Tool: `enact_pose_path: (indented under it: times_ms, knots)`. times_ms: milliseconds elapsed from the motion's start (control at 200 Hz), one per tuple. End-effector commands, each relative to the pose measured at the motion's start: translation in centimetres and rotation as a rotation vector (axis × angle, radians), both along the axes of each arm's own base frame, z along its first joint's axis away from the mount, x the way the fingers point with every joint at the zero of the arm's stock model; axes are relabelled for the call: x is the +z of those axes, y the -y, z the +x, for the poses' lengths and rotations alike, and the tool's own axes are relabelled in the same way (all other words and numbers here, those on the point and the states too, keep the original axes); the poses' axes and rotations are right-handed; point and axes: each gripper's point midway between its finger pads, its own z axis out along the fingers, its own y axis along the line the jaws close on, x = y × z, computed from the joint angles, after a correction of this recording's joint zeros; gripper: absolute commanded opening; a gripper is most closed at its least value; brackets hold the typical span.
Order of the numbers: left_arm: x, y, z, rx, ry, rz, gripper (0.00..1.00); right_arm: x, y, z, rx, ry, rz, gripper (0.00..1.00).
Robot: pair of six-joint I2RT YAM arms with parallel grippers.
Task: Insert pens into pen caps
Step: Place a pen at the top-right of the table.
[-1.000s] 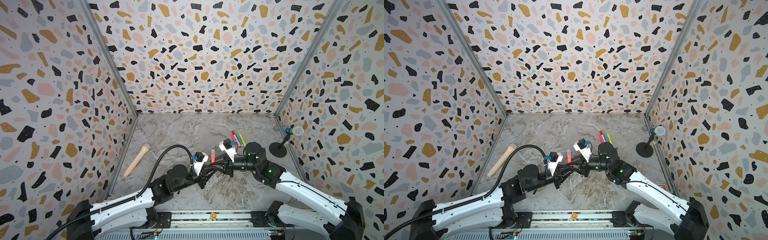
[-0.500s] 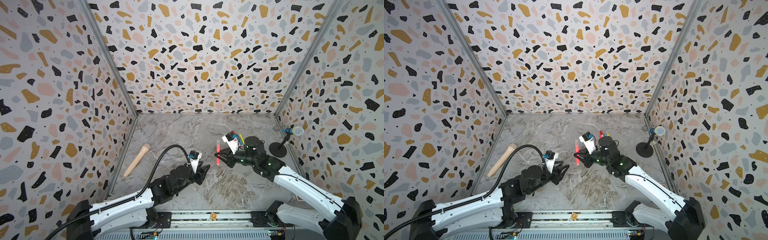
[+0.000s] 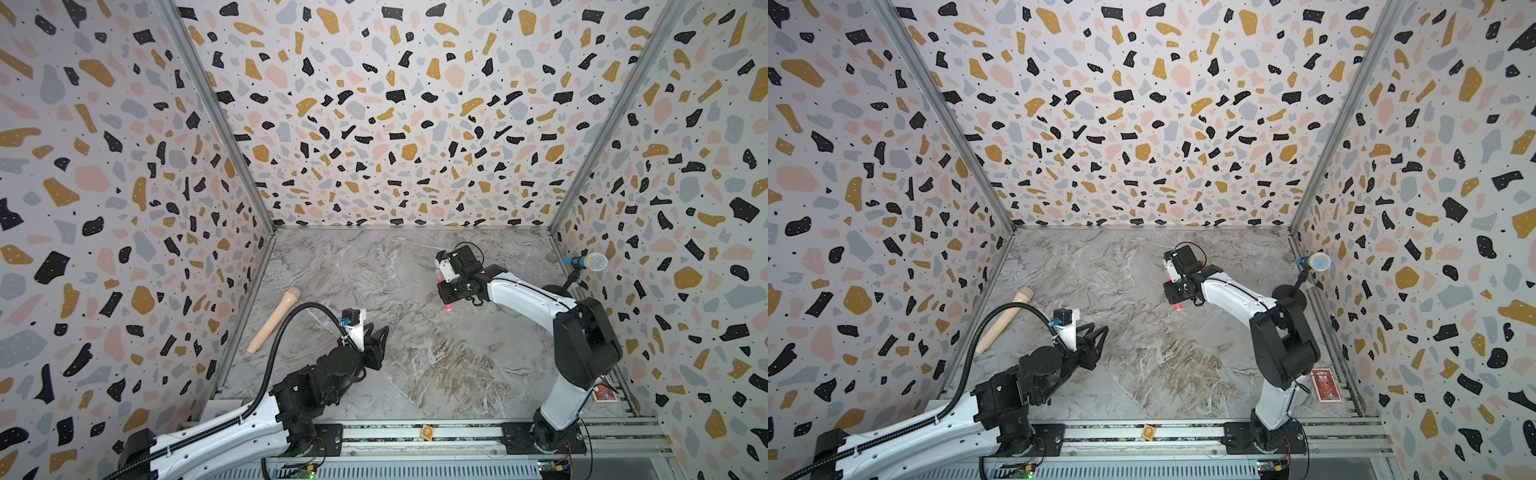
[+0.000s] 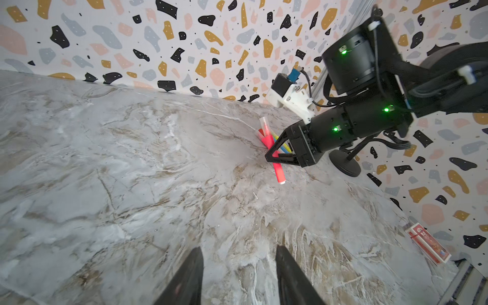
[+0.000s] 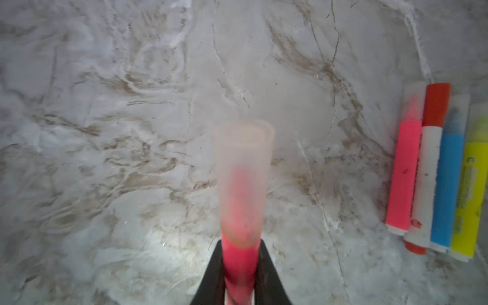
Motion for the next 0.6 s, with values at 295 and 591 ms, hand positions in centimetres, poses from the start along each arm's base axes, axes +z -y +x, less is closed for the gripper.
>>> enact_pose_path:
  times_ms: [295,591]
  knots:
    - [0.2,-0.9,-0.1,0.027,0.007,-0.051,0.45,-3.5,4.6,4.6,-0.062,-0.02,-0.374,0.01]
    - [0.5,-0.9,-0.2,0.02,0.016,-0.054,0.45,-4.7,8.4,7.9,-0.143,-0.025,-0.499,0.11]
